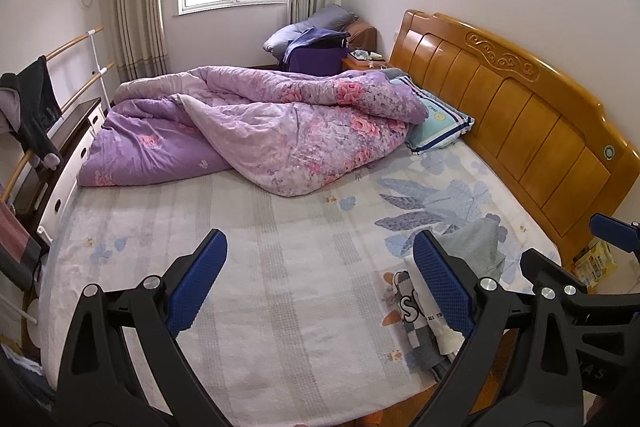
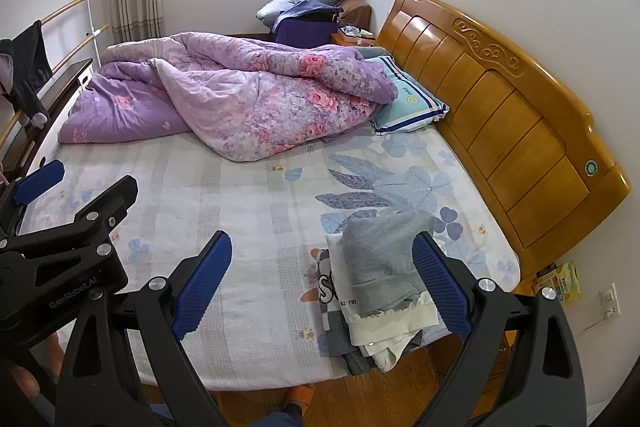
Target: Fold large clothes
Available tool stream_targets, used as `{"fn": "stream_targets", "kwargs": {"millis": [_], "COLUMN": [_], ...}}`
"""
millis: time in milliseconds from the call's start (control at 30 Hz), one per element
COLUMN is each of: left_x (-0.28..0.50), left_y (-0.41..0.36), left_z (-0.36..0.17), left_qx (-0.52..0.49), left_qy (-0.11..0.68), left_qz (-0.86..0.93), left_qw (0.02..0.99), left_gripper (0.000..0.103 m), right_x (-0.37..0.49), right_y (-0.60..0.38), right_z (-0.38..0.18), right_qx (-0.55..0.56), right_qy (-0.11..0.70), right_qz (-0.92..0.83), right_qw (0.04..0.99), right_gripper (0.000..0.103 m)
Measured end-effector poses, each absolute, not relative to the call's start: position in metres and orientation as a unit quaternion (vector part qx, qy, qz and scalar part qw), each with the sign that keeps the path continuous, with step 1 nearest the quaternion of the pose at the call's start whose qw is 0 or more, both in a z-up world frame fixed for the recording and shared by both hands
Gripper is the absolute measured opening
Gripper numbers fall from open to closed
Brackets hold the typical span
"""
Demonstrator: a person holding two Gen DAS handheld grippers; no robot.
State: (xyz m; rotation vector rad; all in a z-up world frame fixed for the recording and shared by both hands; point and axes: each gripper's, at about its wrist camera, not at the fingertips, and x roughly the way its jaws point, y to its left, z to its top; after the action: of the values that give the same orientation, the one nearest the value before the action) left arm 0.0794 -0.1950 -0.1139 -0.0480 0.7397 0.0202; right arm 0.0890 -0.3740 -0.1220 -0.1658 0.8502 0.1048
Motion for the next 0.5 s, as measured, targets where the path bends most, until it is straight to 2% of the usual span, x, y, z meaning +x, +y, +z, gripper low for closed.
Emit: {"fn": "stream_targets", "kwargs": {"millis": [500], "left_x": [0.0846], "left_y": [-0.1927], "left_z": [-0.1142], "left_qx": [-0.022], "left_qy": [0.366], "left_qz": [0.008], "left_qw": [0.93], "left_gripper": [0.094], "right_x": [0.0906], "right_y": [-0.3732], "right_z": [-0.1225], "right_qx": [-0.08], "right_qy": [0.415], "right_qz": [0.049], "right_qw": [0.905], "right_gripper": [0.088]}}
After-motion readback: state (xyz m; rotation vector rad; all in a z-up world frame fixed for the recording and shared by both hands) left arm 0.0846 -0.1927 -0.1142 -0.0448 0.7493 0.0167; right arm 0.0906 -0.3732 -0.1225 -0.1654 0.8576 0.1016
